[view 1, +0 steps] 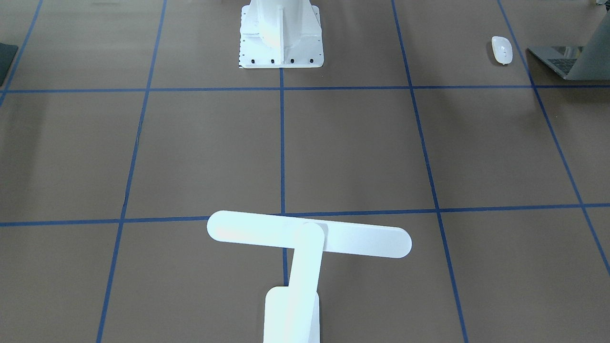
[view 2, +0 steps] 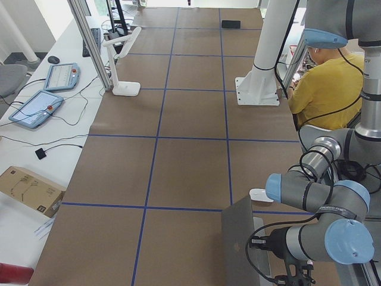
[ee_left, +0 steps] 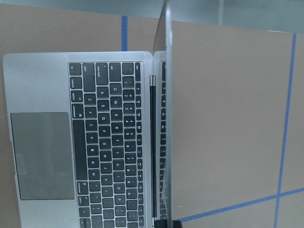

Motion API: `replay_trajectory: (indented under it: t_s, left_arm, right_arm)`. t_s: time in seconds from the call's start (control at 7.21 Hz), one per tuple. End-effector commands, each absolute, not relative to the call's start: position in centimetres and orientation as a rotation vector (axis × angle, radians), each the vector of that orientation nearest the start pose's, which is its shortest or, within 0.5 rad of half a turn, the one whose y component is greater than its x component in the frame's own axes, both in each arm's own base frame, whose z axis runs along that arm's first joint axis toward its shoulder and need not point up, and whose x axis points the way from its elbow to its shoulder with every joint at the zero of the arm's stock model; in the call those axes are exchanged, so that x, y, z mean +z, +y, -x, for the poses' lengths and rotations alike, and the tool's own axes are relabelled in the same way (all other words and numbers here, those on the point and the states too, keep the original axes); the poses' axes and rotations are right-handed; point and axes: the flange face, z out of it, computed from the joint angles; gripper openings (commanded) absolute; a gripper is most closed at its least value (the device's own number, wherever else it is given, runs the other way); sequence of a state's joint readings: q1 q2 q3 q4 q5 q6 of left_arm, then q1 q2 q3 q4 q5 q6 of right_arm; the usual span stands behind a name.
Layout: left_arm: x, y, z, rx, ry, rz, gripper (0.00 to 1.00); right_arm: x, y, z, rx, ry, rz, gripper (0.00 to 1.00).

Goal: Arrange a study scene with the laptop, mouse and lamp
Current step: 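Carry the open silver laptop with the left gripper toward the table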

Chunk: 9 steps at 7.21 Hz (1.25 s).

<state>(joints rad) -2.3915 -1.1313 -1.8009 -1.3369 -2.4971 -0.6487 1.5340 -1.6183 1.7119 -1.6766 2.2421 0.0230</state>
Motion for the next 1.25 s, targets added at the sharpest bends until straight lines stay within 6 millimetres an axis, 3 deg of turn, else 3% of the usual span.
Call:
replay_trajectory:
  t_s: [0.0, 0.28, 0.55, 0.69, 0.83, 1.11]
  left_arm:
    - [68.8, -21.1, 25.9, -1.444, 1.062, 0.308, 0.00]
    - [64.5, -28.4, 27.1, -1.337, 1.043, 0.257, 0.00]
    - [59.1, -36.0, 26.4, -1.282, 1.091, 0.265, 0.00]
    - [56.1, -39.9, 25.5, -1.246, 1.084, 0.263, 0.00]
    - [52.6, -44.4, 23.3, -1.219, 1.075, 0.286, 0.00]
    - [45.8, -50.9, 19.2, -1.223, 1.069, 0.335, 0.00]
  right_arm:
    - [62.9, -47.1, -5.3, -0.011, -0.674, 0.032, 1.00]
    - [62.9, -47.1, -5.3, -0.011, -0.674, 0.033, 1.00]
    - [62.9, -47.1, -5.2, -0.012, -0.674, 0.033, 1.00]
    - [63.0, -47.1, -5.2, -0.012, -0.674, 0.034, 1.00]
    - [63.0, -47.1, -5.2, -0.012, -0.674, 0.034, 1.00]
    - [62.9, -47.1, -5.1, -0.012, -0.676, 0.036, 1.00]
